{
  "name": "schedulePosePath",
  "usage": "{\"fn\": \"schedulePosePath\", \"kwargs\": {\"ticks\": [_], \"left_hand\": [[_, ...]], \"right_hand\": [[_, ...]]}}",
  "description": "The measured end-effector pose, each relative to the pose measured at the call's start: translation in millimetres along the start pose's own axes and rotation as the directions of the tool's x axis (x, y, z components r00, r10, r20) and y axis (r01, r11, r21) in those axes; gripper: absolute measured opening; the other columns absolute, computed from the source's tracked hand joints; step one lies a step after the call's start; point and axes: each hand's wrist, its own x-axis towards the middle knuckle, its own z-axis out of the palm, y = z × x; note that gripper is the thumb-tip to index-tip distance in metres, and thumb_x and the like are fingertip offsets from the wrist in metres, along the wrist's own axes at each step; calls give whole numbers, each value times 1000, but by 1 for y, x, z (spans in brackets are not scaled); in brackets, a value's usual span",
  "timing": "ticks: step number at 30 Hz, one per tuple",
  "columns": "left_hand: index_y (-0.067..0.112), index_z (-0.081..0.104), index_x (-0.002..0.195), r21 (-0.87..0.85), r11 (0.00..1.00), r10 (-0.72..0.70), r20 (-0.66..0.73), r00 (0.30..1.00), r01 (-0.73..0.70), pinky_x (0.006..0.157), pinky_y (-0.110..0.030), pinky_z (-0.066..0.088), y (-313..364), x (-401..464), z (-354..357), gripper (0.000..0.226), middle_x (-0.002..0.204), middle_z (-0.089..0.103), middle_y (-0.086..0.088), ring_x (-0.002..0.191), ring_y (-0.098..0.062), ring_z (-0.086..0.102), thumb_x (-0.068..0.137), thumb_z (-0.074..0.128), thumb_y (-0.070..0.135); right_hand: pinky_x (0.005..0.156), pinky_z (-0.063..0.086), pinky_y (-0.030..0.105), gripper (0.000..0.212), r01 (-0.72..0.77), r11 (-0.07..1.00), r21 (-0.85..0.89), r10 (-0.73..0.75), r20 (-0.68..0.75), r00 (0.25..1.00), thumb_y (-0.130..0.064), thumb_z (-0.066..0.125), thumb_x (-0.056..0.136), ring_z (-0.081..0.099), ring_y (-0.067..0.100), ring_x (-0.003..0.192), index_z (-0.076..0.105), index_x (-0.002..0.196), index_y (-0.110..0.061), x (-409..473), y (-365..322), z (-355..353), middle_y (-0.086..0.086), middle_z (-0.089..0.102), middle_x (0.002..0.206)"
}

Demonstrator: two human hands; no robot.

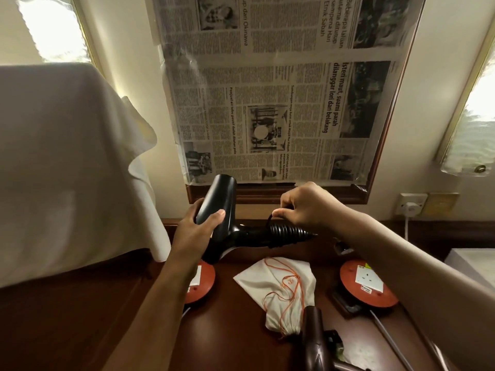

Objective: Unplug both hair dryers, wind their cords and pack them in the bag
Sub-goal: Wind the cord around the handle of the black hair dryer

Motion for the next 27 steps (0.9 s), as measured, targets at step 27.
{"fn": "schedulePosePath", "kwargs": {"ticks": [27], "left_hand": [[26,64,118,-357,933,-13,-154,988,-43,84,-55,55,-3,5,1,43,108,71,-9,97,-29,69,78,76,26]], "right_hand": [[41,21,22,14,-332,216,918,302,261,917,-10,45,100,29,8,42,54,89,-8,-57,-37,92,-3,42,53]]}}
